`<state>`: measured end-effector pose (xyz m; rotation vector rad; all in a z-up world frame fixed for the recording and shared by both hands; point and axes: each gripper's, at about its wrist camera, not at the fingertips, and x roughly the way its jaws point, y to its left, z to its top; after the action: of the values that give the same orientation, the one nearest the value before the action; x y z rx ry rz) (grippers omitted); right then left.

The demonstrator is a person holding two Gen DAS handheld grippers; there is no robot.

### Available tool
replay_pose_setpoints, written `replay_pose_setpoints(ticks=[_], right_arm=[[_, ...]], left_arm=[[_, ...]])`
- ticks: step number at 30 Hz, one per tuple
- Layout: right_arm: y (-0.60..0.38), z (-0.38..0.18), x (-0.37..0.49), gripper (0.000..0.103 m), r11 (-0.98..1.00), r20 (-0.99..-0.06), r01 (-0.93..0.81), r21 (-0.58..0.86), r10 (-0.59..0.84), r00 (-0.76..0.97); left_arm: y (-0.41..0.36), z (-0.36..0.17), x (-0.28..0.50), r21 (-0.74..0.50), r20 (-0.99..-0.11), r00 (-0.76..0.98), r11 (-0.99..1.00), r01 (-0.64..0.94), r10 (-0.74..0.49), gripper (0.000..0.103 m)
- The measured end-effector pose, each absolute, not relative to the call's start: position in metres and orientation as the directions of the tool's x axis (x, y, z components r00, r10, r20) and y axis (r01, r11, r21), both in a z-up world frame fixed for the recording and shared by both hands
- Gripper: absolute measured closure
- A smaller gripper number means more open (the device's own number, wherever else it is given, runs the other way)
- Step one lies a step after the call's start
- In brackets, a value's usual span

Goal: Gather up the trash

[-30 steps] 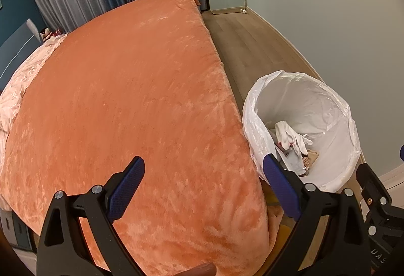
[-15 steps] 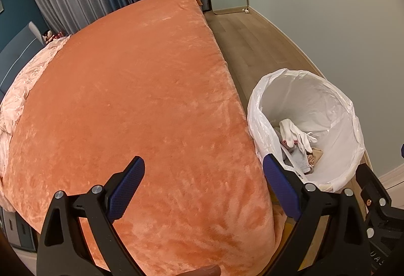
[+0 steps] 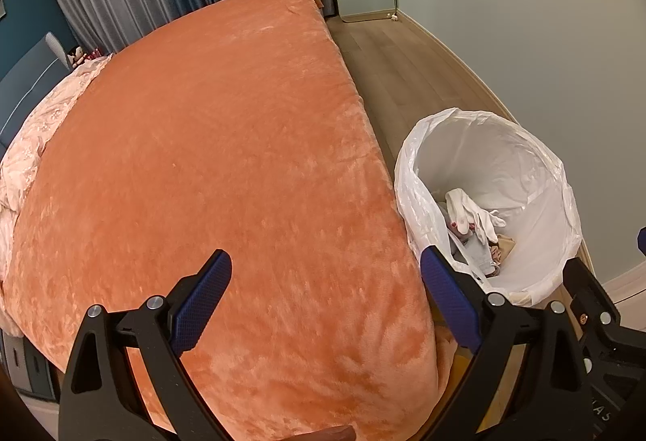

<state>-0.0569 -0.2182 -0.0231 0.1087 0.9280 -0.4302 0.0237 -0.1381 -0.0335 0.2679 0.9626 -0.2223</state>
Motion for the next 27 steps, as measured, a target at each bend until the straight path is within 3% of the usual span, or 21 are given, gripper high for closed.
replay_pose_setpoints(ticks=[27], right_arm=[[-0.2186,-0.0293,-0.0584,0.007,0.906,-0.806,0.413,-0.090,-0.311,0.504]], left_arm=[[-0.1400,-0.0414,0.0211,0.109,-0.839,0.538,0.943,0.314,-0.082,0.013]])
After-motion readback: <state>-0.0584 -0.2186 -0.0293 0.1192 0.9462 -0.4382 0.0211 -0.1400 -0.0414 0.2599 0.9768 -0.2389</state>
